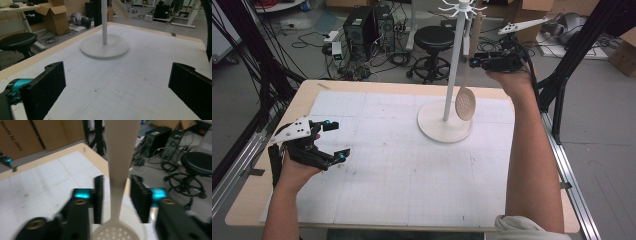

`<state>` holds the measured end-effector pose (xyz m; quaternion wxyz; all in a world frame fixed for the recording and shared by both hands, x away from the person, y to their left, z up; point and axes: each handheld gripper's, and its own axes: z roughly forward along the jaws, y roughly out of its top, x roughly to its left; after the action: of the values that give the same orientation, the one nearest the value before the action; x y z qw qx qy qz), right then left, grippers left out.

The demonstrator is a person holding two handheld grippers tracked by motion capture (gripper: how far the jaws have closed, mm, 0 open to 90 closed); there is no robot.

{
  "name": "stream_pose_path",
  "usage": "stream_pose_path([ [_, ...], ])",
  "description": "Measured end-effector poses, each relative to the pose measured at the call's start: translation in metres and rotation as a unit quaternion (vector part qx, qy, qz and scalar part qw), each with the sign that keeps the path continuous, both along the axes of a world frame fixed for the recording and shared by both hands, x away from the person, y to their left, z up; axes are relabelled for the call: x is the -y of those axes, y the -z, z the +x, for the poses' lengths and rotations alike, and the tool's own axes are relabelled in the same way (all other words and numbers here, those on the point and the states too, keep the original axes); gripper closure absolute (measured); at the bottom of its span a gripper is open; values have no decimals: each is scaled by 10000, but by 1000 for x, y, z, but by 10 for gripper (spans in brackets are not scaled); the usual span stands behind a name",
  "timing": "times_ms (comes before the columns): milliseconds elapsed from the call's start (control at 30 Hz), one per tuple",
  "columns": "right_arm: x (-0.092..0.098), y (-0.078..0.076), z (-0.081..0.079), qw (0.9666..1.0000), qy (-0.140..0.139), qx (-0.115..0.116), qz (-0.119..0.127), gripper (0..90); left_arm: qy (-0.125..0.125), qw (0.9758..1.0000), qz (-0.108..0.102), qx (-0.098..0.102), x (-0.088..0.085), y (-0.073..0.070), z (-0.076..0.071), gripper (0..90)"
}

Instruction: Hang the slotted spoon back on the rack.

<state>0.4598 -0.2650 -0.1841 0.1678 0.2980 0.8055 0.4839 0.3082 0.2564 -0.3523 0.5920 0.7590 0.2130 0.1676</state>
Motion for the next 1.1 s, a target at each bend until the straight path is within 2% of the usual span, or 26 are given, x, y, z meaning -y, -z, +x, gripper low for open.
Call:
stream_pose_path([
  [33,0,0,-1,10000,3,-57,-2,580,0,10000,-4,-3,0,0,0,17],
  [267,10,4,-14,9999,46,63,120,504,45,10000,9,-30,3,1,1,17],
  [433,13,7,-28,9995,-176,202,144,467,14,10000,-25,-12,2,0,0,17],
  [533,13,8,-37,9987,-370,226,273,438,5,10000,-57,-4,1,0,0,17],
  [600,13,9,-43,9974,-560,285,340,427,2,10000,-35,-2,1,0,0,17],
  [767,11,15,-58,9946,-832,386,480,404,7,10000,-36,-14,2,0,0,17],
  [867,10,19,-69,9914,-1007,555,620,400,21,10000,-25,-19,2,1,0,17],
  [900,10,21,-71,9901,-1046,667,654,398,23,10000,-26,-33,2,1,1,17],
  [967,8,23,-78,9889,-1094,683,735,387,36,10000,-35,-55,3,2,1,17],
  [1100,5,31,-87,9869,-1216,755,743,356,43,9999,-62,-69,2,3,1,17],
])
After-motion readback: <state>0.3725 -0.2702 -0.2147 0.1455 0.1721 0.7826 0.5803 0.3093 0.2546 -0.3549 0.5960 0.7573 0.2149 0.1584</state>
